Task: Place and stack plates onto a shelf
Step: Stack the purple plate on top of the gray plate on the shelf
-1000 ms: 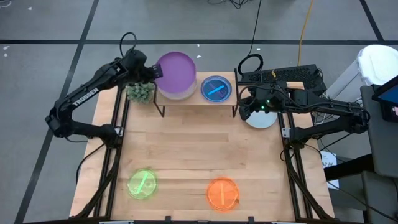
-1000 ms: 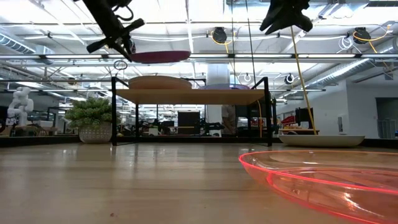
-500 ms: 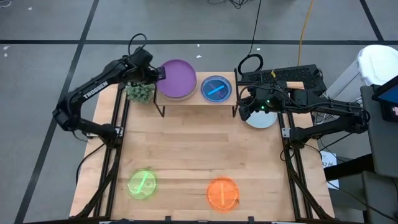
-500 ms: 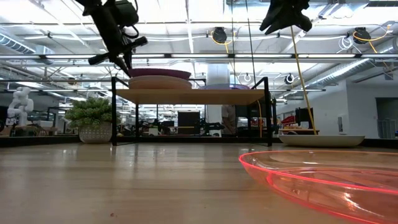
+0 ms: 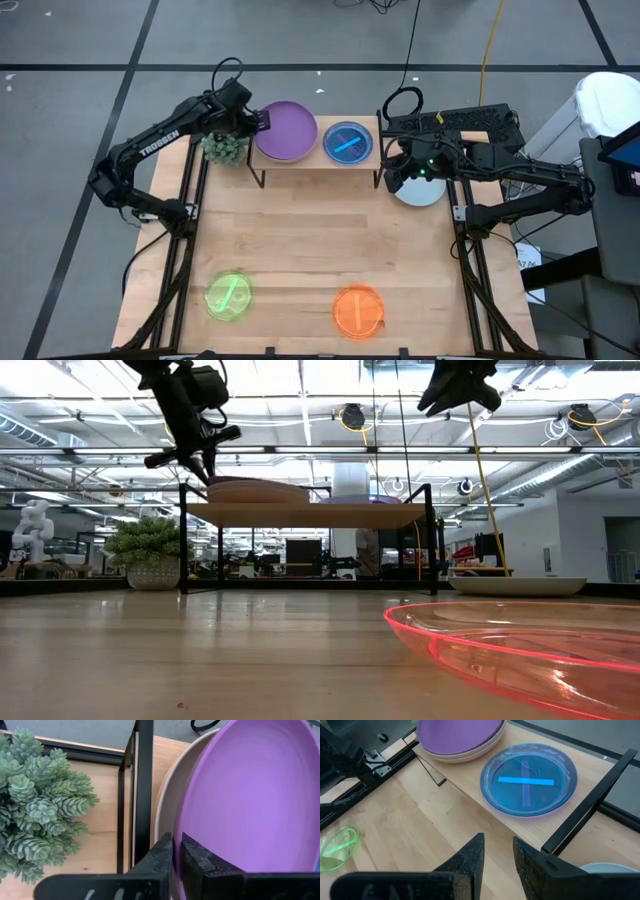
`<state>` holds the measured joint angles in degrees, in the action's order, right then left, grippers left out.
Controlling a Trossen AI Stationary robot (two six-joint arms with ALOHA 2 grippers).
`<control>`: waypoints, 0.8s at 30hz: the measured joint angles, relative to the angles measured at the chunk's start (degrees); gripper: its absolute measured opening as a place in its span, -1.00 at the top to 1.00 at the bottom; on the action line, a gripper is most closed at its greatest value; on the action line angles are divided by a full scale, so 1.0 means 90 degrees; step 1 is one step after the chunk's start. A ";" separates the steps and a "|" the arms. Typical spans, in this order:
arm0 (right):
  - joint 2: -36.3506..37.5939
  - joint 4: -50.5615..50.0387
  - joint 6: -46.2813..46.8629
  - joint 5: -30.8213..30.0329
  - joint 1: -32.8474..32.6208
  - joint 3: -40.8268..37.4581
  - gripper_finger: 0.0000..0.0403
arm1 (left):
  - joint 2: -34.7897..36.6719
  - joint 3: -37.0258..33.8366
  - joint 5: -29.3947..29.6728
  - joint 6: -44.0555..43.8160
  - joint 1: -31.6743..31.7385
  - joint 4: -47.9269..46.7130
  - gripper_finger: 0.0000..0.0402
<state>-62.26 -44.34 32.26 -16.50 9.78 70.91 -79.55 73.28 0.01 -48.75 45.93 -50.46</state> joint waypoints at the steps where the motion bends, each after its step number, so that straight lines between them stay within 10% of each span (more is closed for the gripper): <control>1: 0.0000 0.0000 -0.0001 0.0001 0.0000 0.0000 0.56 | 0.0000 0.0000 0.0001 0.0000 0.0000 0.0005 0.87; 13: 0.0000 0.0000 0.0001 0.0004 0.0000 0.0000 0.56 | 0.0000 0.0000 0.0003 -0.0056 0.0000 0.0018 0.81; 24: 0.0000 -0.0005 0.0154 0.0011 0.0000 0.0000 0.56 | 0.0095 0.0000 0.0001 -0.0045 0.0000 0.0032 0.35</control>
<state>-62.26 -44.38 33.65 -16.41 9.78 70.91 -78.70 73.28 0.01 -49.16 45.93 -50.17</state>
